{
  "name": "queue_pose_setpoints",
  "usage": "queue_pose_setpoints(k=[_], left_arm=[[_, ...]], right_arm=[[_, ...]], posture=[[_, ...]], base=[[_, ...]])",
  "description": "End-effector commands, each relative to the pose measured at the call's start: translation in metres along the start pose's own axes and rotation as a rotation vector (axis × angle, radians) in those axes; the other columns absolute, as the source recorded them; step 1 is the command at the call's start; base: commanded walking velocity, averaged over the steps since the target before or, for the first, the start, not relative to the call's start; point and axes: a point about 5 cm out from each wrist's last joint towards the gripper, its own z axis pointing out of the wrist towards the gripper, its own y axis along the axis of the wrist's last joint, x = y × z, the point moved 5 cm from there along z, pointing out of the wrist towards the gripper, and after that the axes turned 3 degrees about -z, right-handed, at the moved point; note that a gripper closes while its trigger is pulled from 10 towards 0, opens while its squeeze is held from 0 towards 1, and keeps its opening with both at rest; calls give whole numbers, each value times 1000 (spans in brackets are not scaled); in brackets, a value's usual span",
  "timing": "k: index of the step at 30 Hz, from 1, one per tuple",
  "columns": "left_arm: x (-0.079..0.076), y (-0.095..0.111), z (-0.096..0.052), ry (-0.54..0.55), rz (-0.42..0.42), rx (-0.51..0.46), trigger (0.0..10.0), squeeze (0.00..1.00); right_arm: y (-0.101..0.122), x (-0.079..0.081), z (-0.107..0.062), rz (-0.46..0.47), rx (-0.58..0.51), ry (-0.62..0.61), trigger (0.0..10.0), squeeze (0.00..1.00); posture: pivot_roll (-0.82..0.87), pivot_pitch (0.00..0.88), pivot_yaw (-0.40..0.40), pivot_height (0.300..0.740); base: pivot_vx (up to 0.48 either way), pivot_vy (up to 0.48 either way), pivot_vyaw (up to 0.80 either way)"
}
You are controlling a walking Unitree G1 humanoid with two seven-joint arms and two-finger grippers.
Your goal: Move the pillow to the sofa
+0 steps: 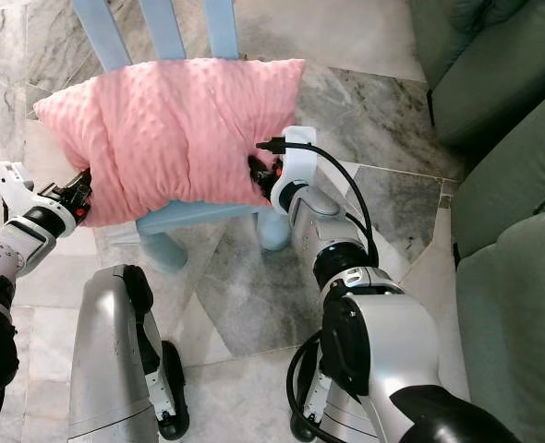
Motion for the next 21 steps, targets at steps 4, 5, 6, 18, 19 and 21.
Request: queue_pose_setpoints(k=[4, 5, 6, 18, 19, 21], left_arm=[[11, -14, -3, 28, -1, 36, 0, 0], [10, -13, -3, 29, 13, 33, 0, 0], [10, -13, -3, 29, 13, 33, 0, 0], [10, -3, -5, 8, 62, -52, 0, 0], [10, -3, -4, 7, 66, -55, 0, 0], [9, -1, -4, 7, 70, -73, 0, 0]], right_arm=[[-24, 15, 0, 22, 68, 66, 0, 0], [-22, 15, 0, 11, 60, 69, 0, 0], [-22, 15, 0, 11, 60, 69, 0, 0], [-17, 2, -5, -28, 37, 81, 0, 0], [-17, 1, -6, -34, 37, 83, 0, 0], [-14, 0, -6, -48, 31, 89, 0, 0]], posture=[[209, 451, -21, 429], [208, 447, -23, 429], [208, 447, -23, 429], [154, 300, -74, 429], [151, 295, -75, 429], [140, 280, -79, 429]], base=[[0, 0, 0], [0, 0, 0], [0, 0, 0], [0, 0, 0], [0, 0, 0], [0, 0, 0]])
